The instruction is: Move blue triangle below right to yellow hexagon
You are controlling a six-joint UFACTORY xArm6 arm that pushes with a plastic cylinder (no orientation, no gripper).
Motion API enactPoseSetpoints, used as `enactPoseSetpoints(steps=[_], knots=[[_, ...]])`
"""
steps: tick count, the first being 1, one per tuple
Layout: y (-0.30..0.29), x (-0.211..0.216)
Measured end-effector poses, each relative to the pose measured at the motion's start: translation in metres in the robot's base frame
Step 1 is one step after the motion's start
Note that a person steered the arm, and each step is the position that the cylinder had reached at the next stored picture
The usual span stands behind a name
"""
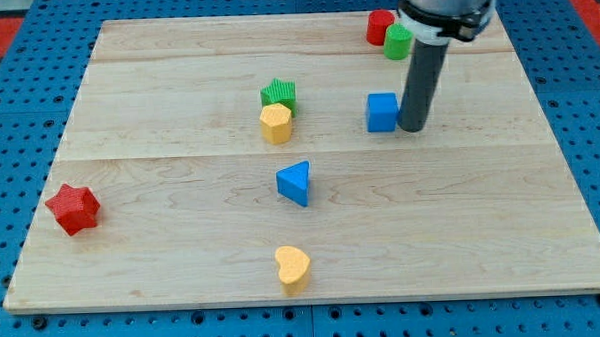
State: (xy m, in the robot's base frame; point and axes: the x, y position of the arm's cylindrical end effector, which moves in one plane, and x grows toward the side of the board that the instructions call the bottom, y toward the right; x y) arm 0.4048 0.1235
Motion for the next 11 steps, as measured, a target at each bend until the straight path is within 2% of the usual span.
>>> enactPoseSetpoints(steps=[2,4,5,6,7,8,9,10,11], knots=[[-0.036,-0.035],[-0.104,-0.035],[-0.01,0.0],[0.011,0.107],[-0.076,0.141],[-0.144,0.104],[-0.164,0.053],[-0.164,0.066],[-0.164,0.103]])
